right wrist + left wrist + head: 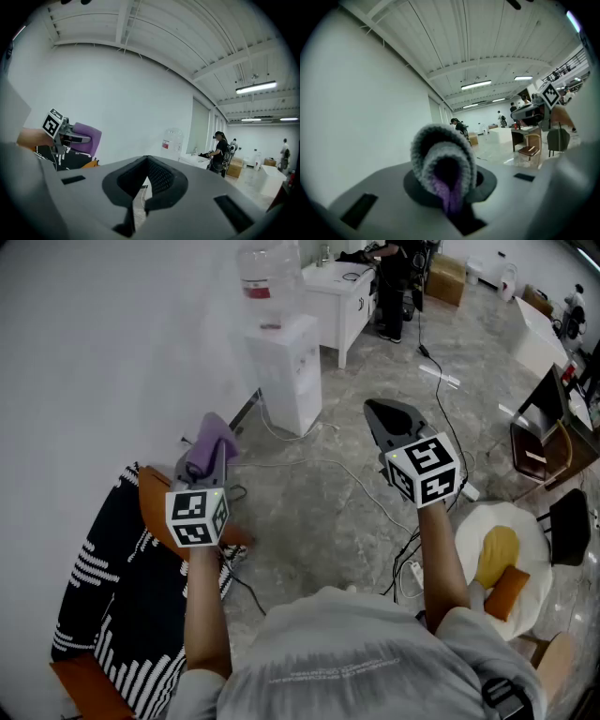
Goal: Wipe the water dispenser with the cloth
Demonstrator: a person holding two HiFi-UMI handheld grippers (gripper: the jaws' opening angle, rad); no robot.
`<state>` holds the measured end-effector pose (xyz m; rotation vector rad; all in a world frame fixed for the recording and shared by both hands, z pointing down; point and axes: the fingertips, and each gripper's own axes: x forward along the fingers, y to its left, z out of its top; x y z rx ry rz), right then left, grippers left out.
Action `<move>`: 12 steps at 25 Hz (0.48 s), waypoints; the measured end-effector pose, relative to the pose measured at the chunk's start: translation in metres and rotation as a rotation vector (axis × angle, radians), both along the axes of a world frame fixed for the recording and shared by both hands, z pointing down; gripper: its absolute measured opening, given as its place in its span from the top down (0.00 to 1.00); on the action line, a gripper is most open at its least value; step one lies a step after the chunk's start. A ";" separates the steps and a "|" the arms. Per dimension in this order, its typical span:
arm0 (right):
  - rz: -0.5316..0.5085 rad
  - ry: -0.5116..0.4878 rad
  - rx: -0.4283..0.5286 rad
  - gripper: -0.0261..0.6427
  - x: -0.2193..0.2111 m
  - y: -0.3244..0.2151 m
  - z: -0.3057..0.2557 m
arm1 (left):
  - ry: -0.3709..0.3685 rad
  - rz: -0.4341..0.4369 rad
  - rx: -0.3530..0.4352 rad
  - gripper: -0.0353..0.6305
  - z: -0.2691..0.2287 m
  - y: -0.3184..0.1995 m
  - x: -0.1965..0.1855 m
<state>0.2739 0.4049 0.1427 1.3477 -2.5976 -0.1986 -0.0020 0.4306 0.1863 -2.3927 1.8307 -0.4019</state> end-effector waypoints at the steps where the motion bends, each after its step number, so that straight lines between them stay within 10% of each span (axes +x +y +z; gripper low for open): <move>1: -0.001 -0.007 0.001 0.95 0.000 -0.001 -0.001 | -0.002 0.001 -0.004 0.87 0.000 -0.001 0.001; 12: -0.055 -0.093 -0.015 0.95 0.014 -0.011 0.010 | 0.005 0.017 -0.011 0.87 0.007 -0.005 0.025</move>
